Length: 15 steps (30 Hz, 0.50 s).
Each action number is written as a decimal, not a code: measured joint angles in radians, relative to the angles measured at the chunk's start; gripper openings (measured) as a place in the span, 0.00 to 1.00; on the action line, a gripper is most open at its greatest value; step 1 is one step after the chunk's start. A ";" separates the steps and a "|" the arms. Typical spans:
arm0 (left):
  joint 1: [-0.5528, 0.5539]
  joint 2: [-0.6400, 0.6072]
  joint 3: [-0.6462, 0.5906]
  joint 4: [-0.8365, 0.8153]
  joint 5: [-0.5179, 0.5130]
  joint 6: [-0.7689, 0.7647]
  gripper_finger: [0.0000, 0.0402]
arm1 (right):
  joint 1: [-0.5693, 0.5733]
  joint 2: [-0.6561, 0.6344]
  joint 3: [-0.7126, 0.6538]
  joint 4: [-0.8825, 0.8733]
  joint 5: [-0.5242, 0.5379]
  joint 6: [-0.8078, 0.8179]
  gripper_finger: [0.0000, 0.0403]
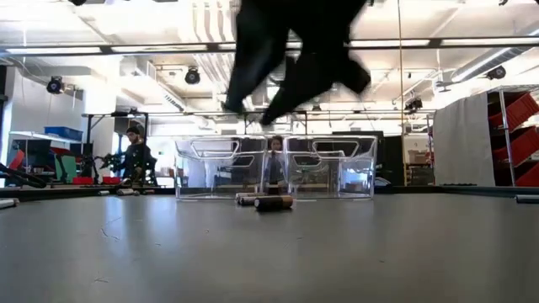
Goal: Sort batteries
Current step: Put the black battery into the left transparent bin
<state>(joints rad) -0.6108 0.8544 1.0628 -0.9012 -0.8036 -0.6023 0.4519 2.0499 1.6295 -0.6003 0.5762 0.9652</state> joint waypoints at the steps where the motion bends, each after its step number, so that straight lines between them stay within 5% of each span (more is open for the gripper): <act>1: -0.003 0.005 -0.006 -0.001 0.001 0.006 0.63 | -0.003 -0.027 0.000 0.001 -0.021 -0.018 0.48; 15: -0.007 0.173 -0.015 0.168 0.000 0.351 0.63 | -0.196 -0.384 0.000 0.061 -0.253 -0.225 0.47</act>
<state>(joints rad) -0.6179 1.0272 1.0477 -0.7329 -0.8040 -0.2512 0.2557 1.6659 1.6295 -0.5390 0.3231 0.7405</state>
